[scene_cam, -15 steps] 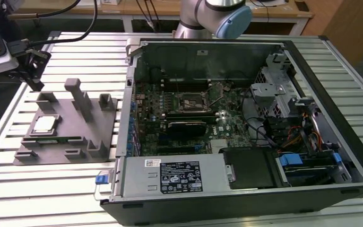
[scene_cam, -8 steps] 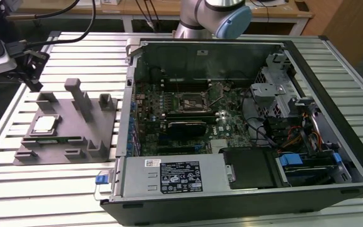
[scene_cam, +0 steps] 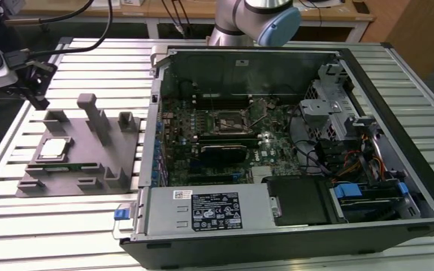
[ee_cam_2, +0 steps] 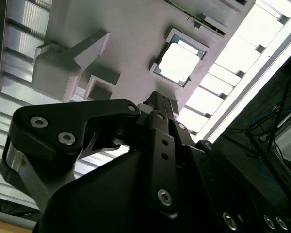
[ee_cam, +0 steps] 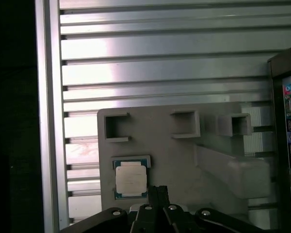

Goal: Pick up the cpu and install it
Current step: 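Pick up the cpu and move it towards the insertion slot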

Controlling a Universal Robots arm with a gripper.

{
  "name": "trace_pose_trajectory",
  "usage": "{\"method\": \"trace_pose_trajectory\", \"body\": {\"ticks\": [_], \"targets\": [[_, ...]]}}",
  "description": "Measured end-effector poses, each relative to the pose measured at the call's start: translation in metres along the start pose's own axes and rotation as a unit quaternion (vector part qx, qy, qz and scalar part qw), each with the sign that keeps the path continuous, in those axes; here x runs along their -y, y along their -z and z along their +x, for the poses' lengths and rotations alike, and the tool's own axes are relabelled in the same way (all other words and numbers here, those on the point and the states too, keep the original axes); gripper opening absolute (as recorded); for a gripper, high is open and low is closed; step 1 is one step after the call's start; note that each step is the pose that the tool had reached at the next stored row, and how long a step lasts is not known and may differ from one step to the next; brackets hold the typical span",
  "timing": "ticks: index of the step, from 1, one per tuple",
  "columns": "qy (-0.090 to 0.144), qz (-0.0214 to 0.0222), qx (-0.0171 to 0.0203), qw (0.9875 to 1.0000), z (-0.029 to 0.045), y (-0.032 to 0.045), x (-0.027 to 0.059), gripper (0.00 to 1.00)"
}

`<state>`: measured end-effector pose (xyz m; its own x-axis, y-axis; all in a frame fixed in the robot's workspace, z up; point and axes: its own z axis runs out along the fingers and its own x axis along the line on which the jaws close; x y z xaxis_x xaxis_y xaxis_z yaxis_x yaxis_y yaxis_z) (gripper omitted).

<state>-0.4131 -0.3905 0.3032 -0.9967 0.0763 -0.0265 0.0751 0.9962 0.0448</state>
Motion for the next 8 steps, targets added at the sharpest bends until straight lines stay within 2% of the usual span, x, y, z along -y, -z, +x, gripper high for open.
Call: {"method": "trace_pose_trajectory", "body": {"ticks": [8], "targets": [[0.000,0.0000,0.0001,1.0000,0.0039,-0.0026,0.0004,0.11]]}}
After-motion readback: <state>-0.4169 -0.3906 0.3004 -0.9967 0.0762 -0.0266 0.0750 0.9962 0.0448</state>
